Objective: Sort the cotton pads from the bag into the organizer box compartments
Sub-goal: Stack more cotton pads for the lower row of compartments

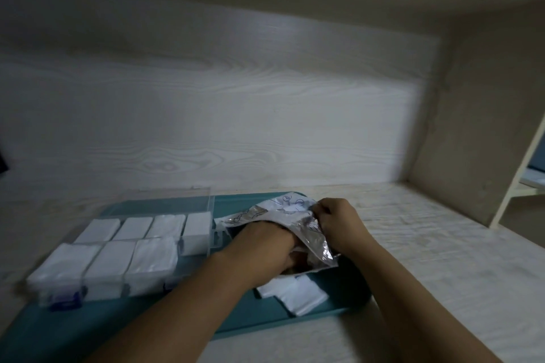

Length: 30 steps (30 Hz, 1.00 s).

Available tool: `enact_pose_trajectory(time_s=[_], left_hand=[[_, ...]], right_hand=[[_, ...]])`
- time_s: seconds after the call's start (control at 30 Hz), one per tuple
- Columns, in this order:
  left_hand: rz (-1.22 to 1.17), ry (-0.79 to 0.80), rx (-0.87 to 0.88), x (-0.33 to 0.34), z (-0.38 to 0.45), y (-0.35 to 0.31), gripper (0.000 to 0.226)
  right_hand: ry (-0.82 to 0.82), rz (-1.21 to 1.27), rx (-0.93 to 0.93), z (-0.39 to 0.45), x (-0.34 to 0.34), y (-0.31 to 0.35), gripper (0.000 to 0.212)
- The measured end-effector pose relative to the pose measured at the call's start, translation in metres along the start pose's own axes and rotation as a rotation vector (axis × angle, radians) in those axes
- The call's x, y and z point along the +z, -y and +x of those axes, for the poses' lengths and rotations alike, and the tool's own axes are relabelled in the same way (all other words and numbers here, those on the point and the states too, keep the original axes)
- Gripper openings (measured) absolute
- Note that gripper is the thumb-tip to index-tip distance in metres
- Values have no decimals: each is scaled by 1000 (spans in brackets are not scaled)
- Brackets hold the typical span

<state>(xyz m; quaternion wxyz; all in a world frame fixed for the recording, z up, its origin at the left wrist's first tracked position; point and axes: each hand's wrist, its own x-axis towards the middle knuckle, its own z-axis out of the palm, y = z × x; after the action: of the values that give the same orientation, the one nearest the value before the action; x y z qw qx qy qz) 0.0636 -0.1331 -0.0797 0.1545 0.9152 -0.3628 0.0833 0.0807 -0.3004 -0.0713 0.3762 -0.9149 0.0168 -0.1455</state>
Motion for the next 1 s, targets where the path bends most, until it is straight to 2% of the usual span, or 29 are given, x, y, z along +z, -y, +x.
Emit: enact_pose_trajectory(time_s=[0.1, 0.2, 0.37, 0.43, 0.47, 0.53, 0.57, 0.6, 0.73, 0.83, 0.87, 0.93, 1.0], left_hand=[[115, 102, -49, -4, -1, 5, 30], [13, 100, -129, -7, -3, 12, 31], [-166, -22, -182, 0, -5, 9, 60], [-249, 2, -262, 0, 1, 3, 64], [-268, 69, -316, -2, 5, 1, 60], [-269, 221, -395, -10, 10, -5, 32], [-282, 267, -430, -14, 12, -8, 20], [-300, 284, -441, -19, 13, -11, 17], [-247, 290, -352, -23, 17, -19, 27], [-206, 282, -384, -20, 16, -17, 33], [-216, 272, -395, -19, 17, -16, 31], [-232, 296, -399, -16, 20, -15, 11], [-241, 333, -384, -17, 23, -18, 20]], right_hand=[[8, 14, -31, 0, -3, 1, 48], [5, 74, -34, -2, -7, 1, 47], [26, 85, -22, -3, 2, 2, 43], [-3, 96, -28, -2, 3, 2, 40], [-10, 146, -20, -1, 4, 2, 39], [-26, 240, -11, 0, 4, 1, 37], [-37, 256, -20, -1, 4, 1, 36], [-50, 259, -36, -1, 5, 2, 36], [-151, 293, -107, -1, 5, 2, 43], [-204, 301, -121, -1, 6, 1, 47], [-211, 301, -124, -2, 6, 1, 47], [-224, 258, -151, -4, 6, 2, 46], [-230, 174, -189, -6, 5, 5, 41]])
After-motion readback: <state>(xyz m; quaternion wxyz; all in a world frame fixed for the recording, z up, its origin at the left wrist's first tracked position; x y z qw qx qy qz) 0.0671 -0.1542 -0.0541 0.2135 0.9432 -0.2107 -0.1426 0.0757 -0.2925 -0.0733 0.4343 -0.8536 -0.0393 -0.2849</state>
